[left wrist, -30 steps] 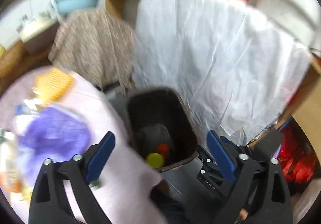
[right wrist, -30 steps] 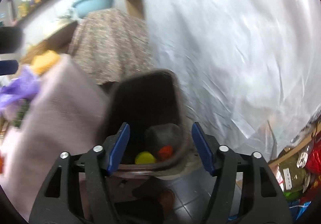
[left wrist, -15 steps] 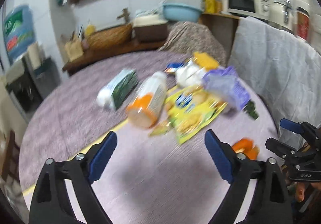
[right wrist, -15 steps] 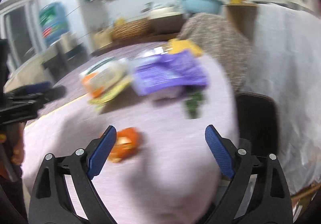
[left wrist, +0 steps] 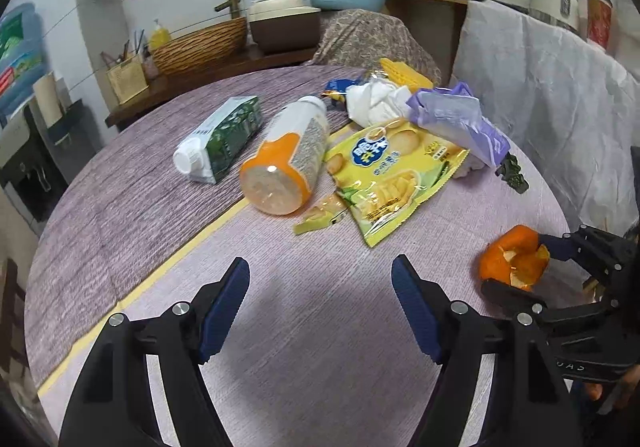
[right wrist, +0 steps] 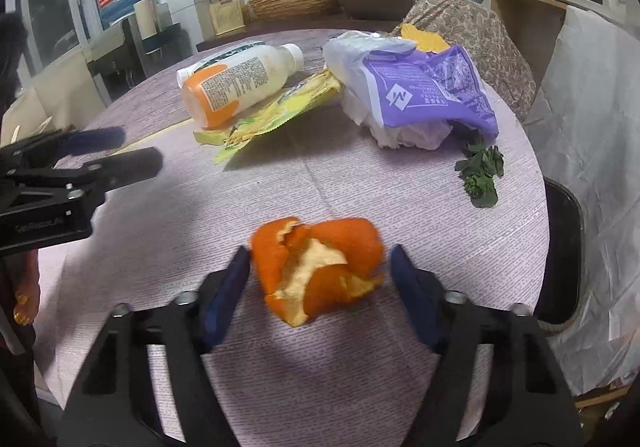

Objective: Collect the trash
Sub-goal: 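Grasp the orange peel with the right tool while the left grasps the yellow snack bag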

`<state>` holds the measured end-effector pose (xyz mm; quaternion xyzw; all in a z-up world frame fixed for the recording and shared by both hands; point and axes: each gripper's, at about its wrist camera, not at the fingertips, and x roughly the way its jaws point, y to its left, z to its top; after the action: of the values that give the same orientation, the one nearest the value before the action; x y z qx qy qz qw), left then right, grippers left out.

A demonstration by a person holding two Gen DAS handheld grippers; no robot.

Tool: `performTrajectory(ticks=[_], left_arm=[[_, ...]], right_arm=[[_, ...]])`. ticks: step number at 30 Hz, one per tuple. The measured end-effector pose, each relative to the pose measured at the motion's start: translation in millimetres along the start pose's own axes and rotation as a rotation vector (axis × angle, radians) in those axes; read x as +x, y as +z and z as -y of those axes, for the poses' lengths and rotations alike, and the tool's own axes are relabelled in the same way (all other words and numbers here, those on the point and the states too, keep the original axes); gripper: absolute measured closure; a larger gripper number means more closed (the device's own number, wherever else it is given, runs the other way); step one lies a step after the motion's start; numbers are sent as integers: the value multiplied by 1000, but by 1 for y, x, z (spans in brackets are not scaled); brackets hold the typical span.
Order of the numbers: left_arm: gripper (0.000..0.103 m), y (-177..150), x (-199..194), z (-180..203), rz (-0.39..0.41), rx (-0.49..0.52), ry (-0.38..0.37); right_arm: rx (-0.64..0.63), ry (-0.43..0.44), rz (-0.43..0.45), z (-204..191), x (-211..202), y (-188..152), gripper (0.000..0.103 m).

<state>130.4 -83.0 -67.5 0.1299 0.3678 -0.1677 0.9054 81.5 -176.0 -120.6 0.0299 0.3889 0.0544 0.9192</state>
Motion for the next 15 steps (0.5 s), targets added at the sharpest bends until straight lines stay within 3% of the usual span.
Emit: performTrajectory(ticks=[6, 15], left_arm=[[30, 14, 17, 23, -10, 108, 2], [32, 33, 48, 61, -19, 222, 58]], right_arm=[[6, 39, 29, 5, -10, 3, 73], [55, 52, 50, 21, -24, -3, 82]])
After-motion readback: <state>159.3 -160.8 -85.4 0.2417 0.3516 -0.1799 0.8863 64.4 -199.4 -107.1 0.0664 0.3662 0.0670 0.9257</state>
